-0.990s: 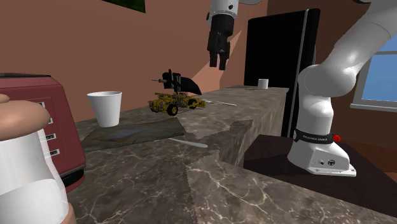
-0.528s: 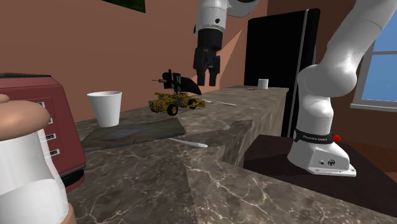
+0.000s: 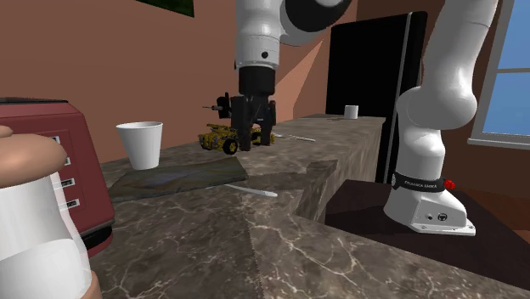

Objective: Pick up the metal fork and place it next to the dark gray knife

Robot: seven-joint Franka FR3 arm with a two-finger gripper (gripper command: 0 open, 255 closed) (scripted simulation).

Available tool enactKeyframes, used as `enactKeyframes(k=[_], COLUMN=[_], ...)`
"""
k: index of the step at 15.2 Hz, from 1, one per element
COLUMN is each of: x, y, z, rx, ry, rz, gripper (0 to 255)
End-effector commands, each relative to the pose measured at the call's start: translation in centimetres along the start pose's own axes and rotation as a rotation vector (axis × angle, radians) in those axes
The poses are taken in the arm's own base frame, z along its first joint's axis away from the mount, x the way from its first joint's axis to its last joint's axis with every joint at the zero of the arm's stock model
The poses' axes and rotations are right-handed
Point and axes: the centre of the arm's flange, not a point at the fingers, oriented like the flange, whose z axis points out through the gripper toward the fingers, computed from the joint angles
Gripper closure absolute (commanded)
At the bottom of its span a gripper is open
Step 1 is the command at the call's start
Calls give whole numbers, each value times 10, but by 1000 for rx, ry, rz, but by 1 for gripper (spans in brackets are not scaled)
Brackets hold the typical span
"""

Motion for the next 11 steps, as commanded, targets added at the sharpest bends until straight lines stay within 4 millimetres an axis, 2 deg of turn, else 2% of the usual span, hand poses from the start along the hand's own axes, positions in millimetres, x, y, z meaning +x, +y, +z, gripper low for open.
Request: enactKeyframes(k=[1, 4, 11], x=[3, 8, 8], y=[-17, -45, -45], z=[20, 46, 83], rx=[-2, -6, -6], ry=[-9, -21, -21], rz=[0, -2, -2], gripper=[0, 0, 0])
